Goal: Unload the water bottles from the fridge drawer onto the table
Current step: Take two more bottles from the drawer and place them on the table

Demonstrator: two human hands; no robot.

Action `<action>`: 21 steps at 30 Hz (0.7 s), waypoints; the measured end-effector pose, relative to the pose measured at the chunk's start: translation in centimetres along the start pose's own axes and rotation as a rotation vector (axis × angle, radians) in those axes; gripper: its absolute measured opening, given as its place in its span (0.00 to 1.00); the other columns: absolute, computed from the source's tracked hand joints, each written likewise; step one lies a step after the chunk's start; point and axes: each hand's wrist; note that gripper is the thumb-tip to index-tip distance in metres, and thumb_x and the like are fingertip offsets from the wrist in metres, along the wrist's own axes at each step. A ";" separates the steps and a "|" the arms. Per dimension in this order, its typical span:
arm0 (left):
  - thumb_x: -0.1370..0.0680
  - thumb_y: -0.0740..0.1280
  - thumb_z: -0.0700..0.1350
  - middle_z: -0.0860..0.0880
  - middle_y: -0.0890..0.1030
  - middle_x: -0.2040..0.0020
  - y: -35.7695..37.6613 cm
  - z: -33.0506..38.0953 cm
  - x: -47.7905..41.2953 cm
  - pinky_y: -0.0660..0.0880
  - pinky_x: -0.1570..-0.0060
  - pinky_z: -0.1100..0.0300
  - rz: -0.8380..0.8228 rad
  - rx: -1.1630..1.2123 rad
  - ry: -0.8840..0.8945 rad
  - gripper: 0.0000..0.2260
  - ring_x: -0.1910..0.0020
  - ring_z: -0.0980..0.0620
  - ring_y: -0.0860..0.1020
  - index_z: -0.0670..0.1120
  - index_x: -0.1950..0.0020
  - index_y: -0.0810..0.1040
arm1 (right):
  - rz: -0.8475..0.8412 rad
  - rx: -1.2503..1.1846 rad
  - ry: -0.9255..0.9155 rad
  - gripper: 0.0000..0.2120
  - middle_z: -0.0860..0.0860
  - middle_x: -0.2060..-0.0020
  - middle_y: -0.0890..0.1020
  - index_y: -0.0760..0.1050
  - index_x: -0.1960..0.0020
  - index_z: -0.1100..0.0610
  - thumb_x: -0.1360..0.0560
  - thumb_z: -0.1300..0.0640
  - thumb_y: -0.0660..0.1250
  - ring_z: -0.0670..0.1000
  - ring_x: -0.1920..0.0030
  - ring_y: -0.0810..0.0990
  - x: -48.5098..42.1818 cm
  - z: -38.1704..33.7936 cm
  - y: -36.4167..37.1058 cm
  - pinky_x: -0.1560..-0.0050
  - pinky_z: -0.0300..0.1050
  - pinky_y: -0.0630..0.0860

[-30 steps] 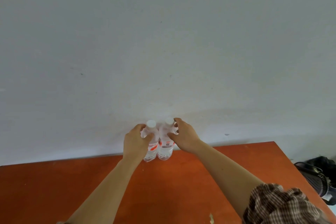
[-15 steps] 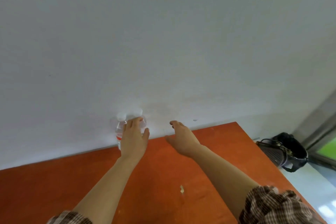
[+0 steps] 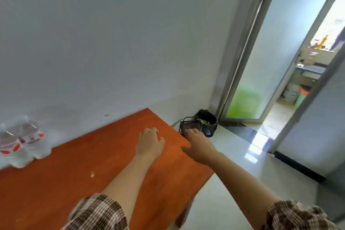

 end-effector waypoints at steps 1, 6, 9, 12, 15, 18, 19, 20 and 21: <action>0.21 0.61 0.49 0.45 0.73 0.35 1.4 2.6 1.2 0.69 0.39 0.52 -0.017 -0.011 0.031 0.17 0.36 0.45 0.69 0.46 0.34 0.73 | 0.016 0.002 0.037 0.26 0.54 0.33 0.71 0.64 0.30 0.56 0.24 0.48 0.66 0.57 0.34 0.69 1.9 2.7 -0.8 0.38 0.54 0.71; 0.22 0.61 0.48 0.44 0.74 0.37 8.6 15.2 7.1 0.70 0.39 0.53 -0.127 -0.038 0.190 0.15 0.38 0.44 0.71 0.45 0.37 0.74 | 0.072 -0.005 0.214 0.30 0.55 0.29 0.68 0.60 0.26 0.56 0.23 0.46 0.65 0.57 0.30 0.67 10.9 15.3 -4.7 0.33 0.55 0.69; 0.22 0.60 0.48 0.43 0.73 0.37 12.6 22.6 10.3 0.72 0.41 0.50 -0.193 -0.054 0.284 0.16 0.38 0.44 0.70 0.44 0.37 0.73 | 0.113 -0.011 0.305 0.30 0.55 0.28 0.67 0.60 0.25 0.56 0.22 0.46 0.64 0.57 0.30 0.67 15.6 22.1 -7.3 0.32 0.54 0.68; 0.22 0.60 0.48 0.43 0.71 0.36 16.2 29.6 13.3 0.70 0.40 0.50 -0.239 -0.061 0.396 0.17 0.35 0.43 0.68 0.44 0.35 0.72 | 0.147 -0.021 0.410 0.31 0.55 0.28 0.67 0.60 0.25 0.56 0.23 0.46 0.64 0.57 0.29 0.67 20.0 28.5 -9.4 0.32 0.54 0.68; 0.22 0.61 0.49 0.43 0.72 0.35 20.0 36.2 15.5 0.70 0.40 0.51 -0.262 -0.062 0.505 0.17 0.34 0.44 0.68 0.44 0.34 0.72 | 0.206 -0.024 0.502 0.30 0.55 0.29 0.68 0.61 0.26 0.56 0.23 0.45 0.64 0.57 0.31 0.68 23.9 34.6 -11.3 0.33 0.54 0.69; 0.22 0.61 0.49 0.43 0.72 0.36 23.9 42.4 17.5 0.70 0.42 0.52 -0.309 -0.053 0.608 0.17 0.35 0.44 0.69 0.44 0.35 0.72 | 0.215 -0.011 0.604 0.30 0.55 0.28 0.67 0.60 0.25 0.57 0.22 0.46 0.64 0.57 0.30 0.66 27.4 40.6 -12.9 0.32 0.54 0.66; 0.21 0.61 0.48 0.43 0.72 0.36 25.3 44.3 18.2 0.71 0.43 0.52 -0.323 -0.052 0.650 0.16 0.35 0.44 0.69 0.44 0.35 0.71 | 0.212 -0.002 0.635 0.31 0.55 0.28 0.66 0.59 0.25 0.57 0.22 0.46 0.64 0.57 0.29 0.65 28.3 42.6 -13.3 0.31 0.54 0.66; 0.21 0.61 0.48 0.44 0.72 0.36 26.7 46.3 18.9 0.71 0.43 0.52 -0.337 -0.047 0.696 0.16 0.35 0.45 0.69 0.44 0.35 0.71 | 0.211 0.004 0.662 0.31 0.55 0.28 0.66 0.58 0.25 0.57 0.22 0.46 0.64 0.57 0.29 0.64 29.3 44.7 -13.8 0.31 0.55 0.66; 0.22 0.61 0.47 0.44 0.72 0.36 28.1 48.2 19.6 0.71 0.44 0.53 -0.351 -0.041 0.745 0.15 0.36 0.45 0.69 0.45 0.36 0.71 | 0.211 0.010 0.687 0.31 0.55 0.28 0.66 0.58 0.25 0.57 0.22 0.47 0.63 0.57 0.29 0.64 30.1 46.8 -14.4 0.31 0.55 0.65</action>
Point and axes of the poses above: each hand's wrist, its own x-axis away from the middle knuckle, its own y-axis out of the palm, z = x × y
